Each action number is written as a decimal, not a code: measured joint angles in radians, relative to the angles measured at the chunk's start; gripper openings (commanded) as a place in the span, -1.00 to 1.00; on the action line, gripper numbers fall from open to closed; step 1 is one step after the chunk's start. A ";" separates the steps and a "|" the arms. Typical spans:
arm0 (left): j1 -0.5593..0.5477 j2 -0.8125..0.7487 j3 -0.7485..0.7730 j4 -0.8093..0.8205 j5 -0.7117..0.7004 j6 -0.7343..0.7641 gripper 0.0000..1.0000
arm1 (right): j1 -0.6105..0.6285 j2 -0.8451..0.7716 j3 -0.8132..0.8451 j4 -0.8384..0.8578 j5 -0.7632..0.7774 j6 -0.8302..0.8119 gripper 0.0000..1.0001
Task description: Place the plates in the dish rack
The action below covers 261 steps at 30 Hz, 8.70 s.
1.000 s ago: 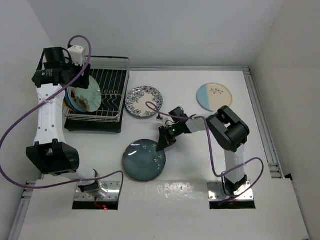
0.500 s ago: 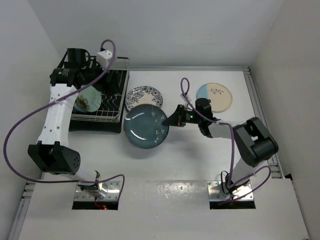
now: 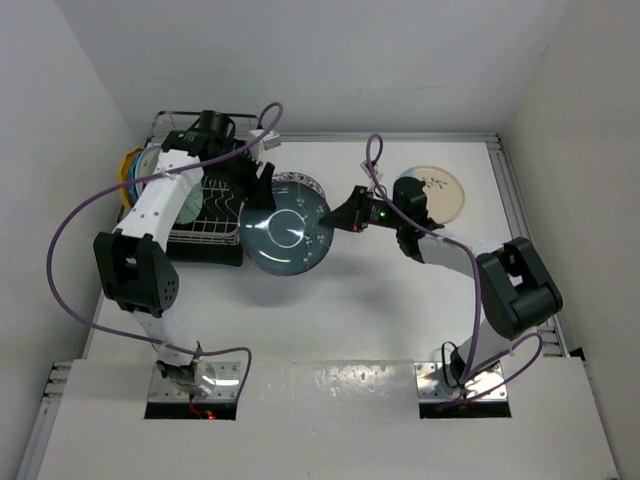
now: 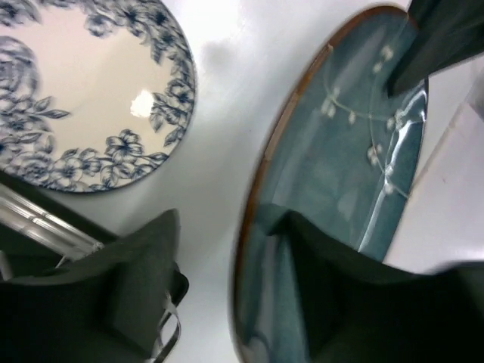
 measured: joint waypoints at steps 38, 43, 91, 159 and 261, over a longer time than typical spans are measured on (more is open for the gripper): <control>0.286 -0.142 0.118 0.145 -0.811 -0.192 -1.00 | 0.002 -0.127 0.006 -0.326 0.299 -0.171 1.00; 0.286 -0.141 0.027 0.167 -0.863 -0.192 -1.00 | 0.002 -0.127 -0.003 -0.327 0.299 -0.179 1.00; 0.278 -0.188 -0.011 0.231 -0.640 -0.165 0.65 | 0.006 0.518 0.499 -0.527 0.557 0.024 0.21; 0.149 0.060 0.172 -0.027 -0.014 -0.156 -1.00 | -0.017 0.093 -0.080 0.320 0.198 0.352 1.00; 0.252 -0.202 -0.006 0.262 -0.785 -0.247 0.54 | -0.572 0.345 0.420 -0.923 0.962 -0.046 0.07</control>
